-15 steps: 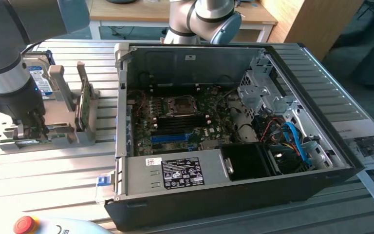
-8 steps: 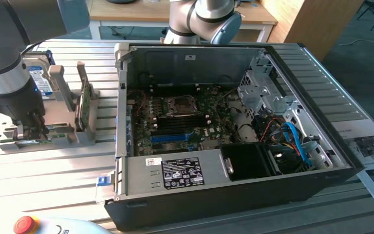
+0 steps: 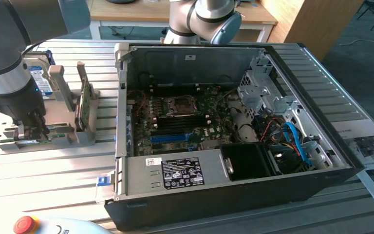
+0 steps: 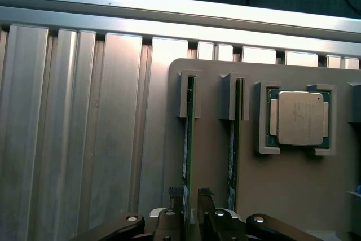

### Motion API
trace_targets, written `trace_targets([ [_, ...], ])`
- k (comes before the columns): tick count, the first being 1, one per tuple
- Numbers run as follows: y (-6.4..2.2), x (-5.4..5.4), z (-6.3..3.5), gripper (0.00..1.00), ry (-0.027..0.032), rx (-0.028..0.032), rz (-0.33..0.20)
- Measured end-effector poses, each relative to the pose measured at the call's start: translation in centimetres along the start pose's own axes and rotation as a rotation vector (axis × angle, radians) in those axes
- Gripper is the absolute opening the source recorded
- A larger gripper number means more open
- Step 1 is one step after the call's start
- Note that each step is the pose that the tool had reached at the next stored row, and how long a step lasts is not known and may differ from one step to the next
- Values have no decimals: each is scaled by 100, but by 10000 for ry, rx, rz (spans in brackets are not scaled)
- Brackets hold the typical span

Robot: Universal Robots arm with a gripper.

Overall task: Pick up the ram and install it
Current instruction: 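Pick up the ram and move it above insertion slot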

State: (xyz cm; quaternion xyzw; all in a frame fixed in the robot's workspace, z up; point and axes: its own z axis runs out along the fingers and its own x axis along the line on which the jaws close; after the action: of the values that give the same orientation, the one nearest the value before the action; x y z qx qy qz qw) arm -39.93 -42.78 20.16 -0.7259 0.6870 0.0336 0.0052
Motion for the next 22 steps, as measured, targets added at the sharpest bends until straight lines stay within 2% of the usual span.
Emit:
trace_targets([
  [10,-1,0,-3,25,0,-21,1],
  [15,0,0,-3,25,11,-95,5],
  [20,-2,0,-2,25,8,-105,6],
  [22,-5,0,-4,25,9,-148,7],
])
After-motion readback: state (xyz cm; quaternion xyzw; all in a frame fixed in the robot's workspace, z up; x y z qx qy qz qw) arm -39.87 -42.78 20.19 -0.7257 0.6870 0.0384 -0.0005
